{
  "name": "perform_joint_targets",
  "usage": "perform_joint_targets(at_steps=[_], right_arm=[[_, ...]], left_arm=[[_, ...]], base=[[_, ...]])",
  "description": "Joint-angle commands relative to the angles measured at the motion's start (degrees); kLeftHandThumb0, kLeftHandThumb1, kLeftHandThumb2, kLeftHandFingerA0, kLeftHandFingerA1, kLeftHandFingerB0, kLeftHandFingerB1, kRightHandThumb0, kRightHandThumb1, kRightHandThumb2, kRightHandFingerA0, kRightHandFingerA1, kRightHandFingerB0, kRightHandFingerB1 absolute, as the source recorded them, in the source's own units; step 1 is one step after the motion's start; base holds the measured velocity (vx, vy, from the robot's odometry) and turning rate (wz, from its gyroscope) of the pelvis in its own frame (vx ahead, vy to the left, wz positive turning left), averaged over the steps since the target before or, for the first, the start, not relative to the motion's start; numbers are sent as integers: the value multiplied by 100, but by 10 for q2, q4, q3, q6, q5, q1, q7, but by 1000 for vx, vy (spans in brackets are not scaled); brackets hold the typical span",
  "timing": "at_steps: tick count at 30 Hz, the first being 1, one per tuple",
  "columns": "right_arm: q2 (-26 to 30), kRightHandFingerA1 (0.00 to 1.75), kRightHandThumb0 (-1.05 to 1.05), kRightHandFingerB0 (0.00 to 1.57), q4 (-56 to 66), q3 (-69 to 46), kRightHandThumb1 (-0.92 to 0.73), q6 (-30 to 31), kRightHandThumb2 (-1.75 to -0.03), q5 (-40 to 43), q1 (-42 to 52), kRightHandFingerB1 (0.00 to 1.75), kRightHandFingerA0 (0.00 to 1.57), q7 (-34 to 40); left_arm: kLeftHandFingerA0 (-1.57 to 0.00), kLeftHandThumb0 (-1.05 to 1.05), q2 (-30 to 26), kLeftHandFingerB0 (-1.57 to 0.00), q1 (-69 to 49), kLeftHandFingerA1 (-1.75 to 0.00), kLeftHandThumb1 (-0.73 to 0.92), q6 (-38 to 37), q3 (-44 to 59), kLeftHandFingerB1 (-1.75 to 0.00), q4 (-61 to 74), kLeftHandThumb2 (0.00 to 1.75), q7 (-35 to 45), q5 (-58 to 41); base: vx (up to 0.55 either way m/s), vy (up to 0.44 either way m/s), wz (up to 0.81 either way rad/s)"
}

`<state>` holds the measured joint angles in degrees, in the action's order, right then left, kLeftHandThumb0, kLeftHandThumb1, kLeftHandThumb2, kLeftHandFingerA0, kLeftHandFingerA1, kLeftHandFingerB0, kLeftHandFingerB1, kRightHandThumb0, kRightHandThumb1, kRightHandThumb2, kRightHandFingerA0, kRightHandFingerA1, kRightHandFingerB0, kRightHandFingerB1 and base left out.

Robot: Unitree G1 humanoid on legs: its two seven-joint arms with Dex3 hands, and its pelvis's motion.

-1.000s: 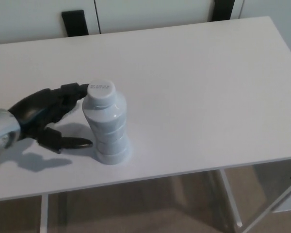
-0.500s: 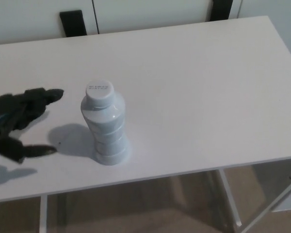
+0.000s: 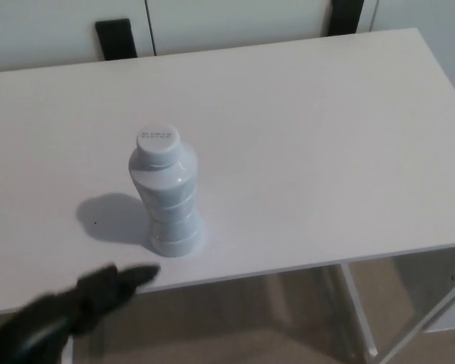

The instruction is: The robot picks up a bottle from a person using its left hand and walk towards the table in frontand put the bottle on the table.

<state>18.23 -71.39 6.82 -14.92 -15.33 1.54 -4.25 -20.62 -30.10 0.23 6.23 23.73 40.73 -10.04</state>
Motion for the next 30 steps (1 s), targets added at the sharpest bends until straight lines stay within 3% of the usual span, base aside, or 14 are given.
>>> perform_joint_targets(at_steps=[1,5,7,10,14,15,16,17,18,19,20,25,28,30], right_arm=[[15,47,-24,46,-4,-13,-66,2,-60,12,12,38,61,2],[15,46,-28,47,-8,-15,-65,5,-59,15,7,38,59,0],[11,45,-28,47,-11,-16,-65,3,-59,14,13,38,58,2],[1,45,-25,46,-14,-24,-66,8,-59,23,37,38,58,3],[3,47,-24,44,-26,-38,-67,20,-60,32,20,38,59,-6],[2,47,-25,44,-29,-39,-66,11,-59,31,37,38,59,-3],[2,46,-26,45,-32,-42,-66,11,-59,32,38,39,59,-4],[2,46,-26,45,-37,-46,-66,13,-59,33,36,39,59,-5],[2,46,-25,45,-36,-46,-67,16,-60,32,31,38,58,-4],[3,46,-25,45,-36,-47,-67,17,-60,31,29,38,58,-4],[7,44,-25,45,-34,-47,-67,17,-60,30,23,38,57,-1],[9,47,-25,45,-27,-47,-67,12,-60,25,16,39,59,-3],[2,46,-26,44,-33,-44,-68,11,-60,20,20,38,59,2],[3,46,-27,44,-33,-44,-67,9,-60,20,31,38,58,0]], left_arm=[[-32,-49,51,-31,-275,-34,45,-216,116,-31,146,54,84,-159],[-44,-53,51,-37,-340,-52,39,-253,167,-46,107,74,144,-188],[-50,-45,54,-49,-357,-41,50,-276,173,-38,86,55,147,-168],[-53,-43,70,-52,-391,-42,55,-322,154,-39,14,57,139,-117],[-49,-50,61,-46,-298,-39,58,-288,106,-37,-76,58,41,14],[-42,-49,62,-33,-277,-53,47,-291,101,-47,-122,82,11,48],[-37,-43,51,-34,-235,-37,62,-246,87,-34,-160,59,-60,121],[-37,-43,34,-34,-175,-37,62,-177,68,-34,-207,59,-160,226],[-31,-45,20,-23,-149,-50,44,-166,57,-44,-235,78,-192,262],[-31,-45,13,-23,-137,-50,44,-162,52,-44,-248,78,-207,277],[-36,-37,-12,-32,-80,-38,61,-112,29,-35,-309,58,-233,299],[-37,-34,-30,-33,46,-36,66,-53,-3,-33,-479,60,-261,270],[-57,-28,-32,-39,96,-51,73,-45,-42,-34,-578,61,-326,301],[-55,-25,-38,-37,110,-63,73,-42,-69,-34,-630,61,-369,325]], base=[[0,0,0],[0,0,0],[0,0,0],[0,0,0],[0,0,0],[0,0,0],[0,0,0],[0,0,0],[-6,2,7],[0,0,0],[0,0,0],[0,0,0],[0,0,0],[0,0,0]])
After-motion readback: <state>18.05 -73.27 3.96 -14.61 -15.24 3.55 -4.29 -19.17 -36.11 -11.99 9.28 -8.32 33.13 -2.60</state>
